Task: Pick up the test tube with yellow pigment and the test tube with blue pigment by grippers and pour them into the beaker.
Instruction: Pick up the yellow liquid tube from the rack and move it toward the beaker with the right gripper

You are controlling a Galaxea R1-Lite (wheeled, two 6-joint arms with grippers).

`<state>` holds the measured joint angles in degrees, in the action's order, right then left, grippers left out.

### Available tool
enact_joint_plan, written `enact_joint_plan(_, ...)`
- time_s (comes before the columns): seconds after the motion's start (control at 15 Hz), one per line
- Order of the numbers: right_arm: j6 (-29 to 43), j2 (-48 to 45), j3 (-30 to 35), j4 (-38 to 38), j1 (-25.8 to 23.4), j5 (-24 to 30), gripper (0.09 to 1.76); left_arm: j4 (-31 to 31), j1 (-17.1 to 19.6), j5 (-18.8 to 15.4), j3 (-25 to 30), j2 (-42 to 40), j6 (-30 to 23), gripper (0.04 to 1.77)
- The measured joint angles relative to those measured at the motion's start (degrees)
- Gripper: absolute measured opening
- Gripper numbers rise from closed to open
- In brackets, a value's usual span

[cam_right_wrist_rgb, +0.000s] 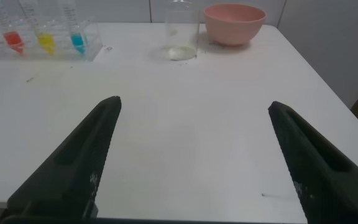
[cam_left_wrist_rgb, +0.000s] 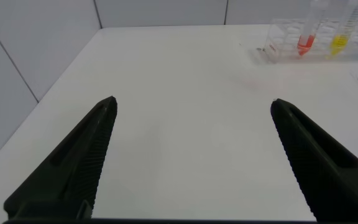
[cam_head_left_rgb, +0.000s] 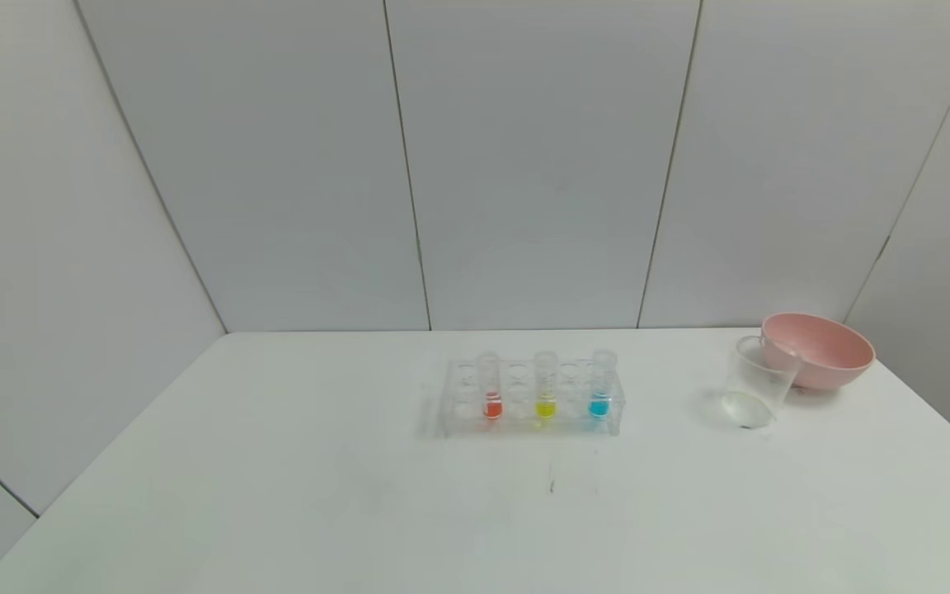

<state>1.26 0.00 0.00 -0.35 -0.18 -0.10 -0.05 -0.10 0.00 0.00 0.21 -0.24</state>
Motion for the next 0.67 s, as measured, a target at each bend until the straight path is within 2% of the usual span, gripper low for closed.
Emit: enact_joint_plan(0.67, 0.20, 0.00, 0.00, -0.43, 0.00, -0.09, 1.71, -0.02, 0.00, 0.00, 0.00, 0.00, 0.02, 1.76)
